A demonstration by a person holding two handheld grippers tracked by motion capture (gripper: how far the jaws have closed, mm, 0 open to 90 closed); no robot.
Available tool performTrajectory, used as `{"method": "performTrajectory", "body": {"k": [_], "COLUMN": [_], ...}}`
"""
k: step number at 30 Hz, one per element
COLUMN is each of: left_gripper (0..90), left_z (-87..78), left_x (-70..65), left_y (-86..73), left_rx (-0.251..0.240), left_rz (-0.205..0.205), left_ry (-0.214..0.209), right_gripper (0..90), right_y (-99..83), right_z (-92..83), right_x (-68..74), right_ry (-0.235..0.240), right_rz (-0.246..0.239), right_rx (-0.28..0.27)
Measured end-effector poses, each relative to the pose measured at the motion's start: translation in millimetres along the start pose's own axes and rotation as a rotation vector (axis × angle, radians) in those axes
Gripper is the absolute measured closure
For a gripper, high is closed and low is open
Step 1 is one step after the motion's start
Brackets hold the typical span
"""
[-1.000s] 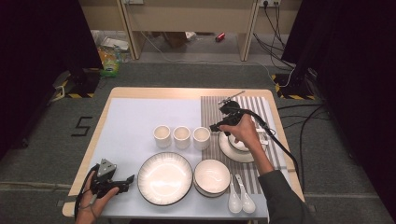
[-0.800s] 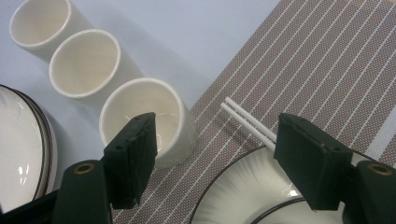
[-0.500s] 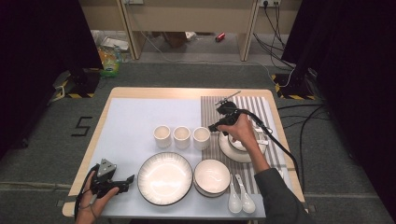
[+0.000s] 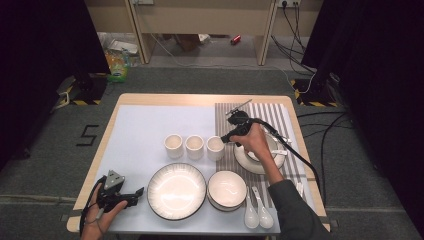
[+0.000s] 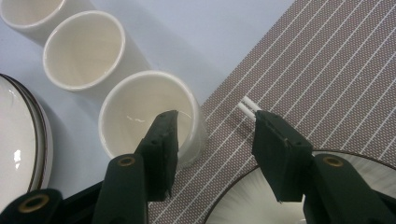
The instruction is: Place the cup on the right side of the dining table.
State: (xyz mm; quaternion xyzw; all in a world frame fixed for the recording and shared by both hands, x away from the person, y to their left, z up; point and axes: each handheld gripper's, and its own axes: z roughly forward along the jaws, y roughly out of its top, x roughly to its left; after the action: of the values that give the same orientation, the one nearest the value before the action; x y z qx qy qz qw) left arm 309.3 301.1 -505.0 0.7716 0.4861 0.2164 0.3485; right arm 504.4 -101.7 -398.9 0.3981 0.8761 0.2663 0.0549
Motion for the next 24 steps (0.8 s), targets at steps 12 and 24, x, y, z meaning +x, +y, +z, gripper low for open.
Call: {"method": "performTrajectory", "body": {"k": [12,24], "left_gripper": [14.2,14.2], "left_z": [0.0,-0.1], "left_x": [0.0,0.2], "left_y": [0.0,0.1], "left_rx": [-0.001,0.001], "left_rz": [-0.001,0.000], "left_ry": [-0.001,-0.001], "right_gripper": [54.3,61.7], "right_y": [6.7,6.8], "right_z": [13.4,24.3], "right_x": [7.9,5.9], "right_ry": [-0.006,-0.008], "right_rz": [-0.025,-0.040], "right_rx": [0.035,0.077]}}
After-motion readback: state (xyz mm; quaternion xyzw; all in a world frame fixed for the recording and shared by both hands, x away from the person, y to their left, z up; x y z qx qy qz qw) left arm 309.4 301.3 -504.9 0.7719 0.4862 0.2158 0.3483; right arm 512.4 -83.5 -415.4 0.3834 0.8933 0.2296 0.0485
